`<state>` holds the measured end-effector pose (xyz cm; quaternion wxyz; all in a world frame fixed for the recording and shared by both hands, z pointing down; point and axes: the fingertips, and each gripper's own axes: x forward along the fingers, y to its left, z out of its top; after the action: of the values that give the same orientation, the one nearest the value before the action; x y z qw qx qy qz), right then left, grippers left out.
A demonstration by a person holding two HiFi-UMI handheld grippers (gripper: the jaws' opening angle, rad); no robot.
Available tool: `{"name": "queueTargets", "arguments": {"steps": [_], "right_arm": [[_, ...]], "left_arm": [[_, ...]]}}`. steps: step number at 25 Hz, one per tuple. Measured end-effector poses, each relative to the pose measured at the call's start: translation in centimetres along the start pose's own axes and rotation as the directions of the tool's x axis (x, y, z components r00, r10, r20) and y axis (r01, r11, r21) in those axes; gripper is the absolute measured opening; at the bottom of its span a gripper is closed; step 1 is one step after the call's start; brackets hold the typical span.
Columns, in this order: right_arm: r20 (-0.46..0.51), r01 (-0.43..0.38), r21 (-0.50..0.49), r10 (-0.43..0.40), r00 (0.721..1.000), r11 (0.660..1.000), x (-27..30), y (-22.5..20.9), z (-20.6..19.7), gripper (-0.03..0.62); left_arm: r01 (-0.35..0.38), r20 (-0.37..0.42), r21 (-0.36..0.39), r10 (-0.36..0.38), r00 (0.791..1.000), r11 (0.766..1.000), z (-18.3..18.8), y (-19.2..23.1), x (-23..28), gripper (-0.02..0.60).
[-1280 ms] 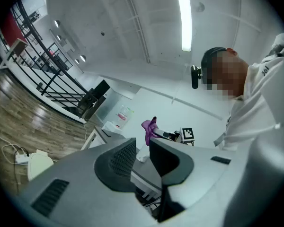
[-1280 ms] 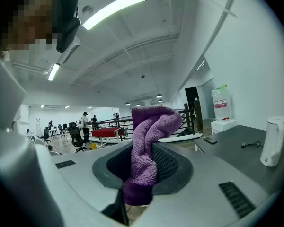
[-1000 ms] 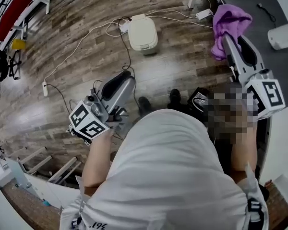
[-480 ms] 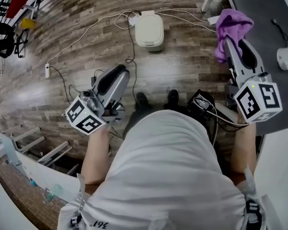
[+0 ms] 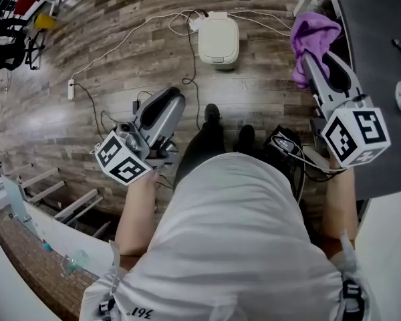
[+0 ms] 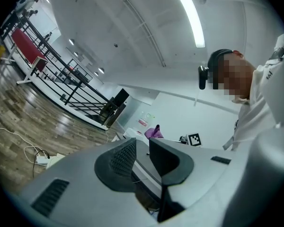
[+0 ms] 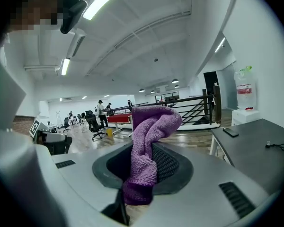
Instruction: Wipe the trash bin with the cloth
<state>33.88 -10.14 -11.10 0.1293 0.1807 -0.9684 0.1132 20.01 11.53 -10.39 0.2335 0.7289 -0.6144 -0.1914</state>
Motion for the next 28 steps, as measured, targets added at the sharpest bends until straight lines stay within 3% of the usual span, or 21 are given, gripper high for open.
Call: {"name": "queueTargets", "arguments": {"steps": [8, 14, 18, 23, 28], "right_arm": [[-0.058, 0.050, 0.001, -0.050, 0.997, 0.999, 8.3, 2.5, -0.7, 0.106], [-0.123, 0.117, 0.060, -0.109, 0.986, 0.991, 19.4, 4.9, -1.7, 0.106], [-0.209, 0.139, 0.049, -0.126, 0.970, 0.989, 26.7, 6.8, -3.8, 0.106], [-0.312, 0.148, 0.065, -0.121, 0.942, 0.987, 33.7, 7.9, -8.2, 0.106], [-0.403, 0.126, 0.087, -0.081, 0.912, 0.988, 39.3, 6.4, -14.2, 0.106]], "left_arm": [[0.076, -0.015, -0.043, -0.076, 0.997, 0.996, 3.4, 8.7, 1.5, 0.084], [0.112, -0.089, -0.074, -0.119, 0.989, 0.991, 7.9, 19.0, 1.6, 0.084], [0.118, -0.146, -0.099, -0.132, 0.980, 0.988, 9.4, 25.8, 1.2, 0.084], [0.121, -0.203, -0.126, -0.145, 0.968, 0.985, 8.6, 31.8, 1.5, 0.084], [0.090, -0.236, -0.139, -0.121, 0.964, 0.986, 5.6, 36.4, 3.5, 0.084]]}}
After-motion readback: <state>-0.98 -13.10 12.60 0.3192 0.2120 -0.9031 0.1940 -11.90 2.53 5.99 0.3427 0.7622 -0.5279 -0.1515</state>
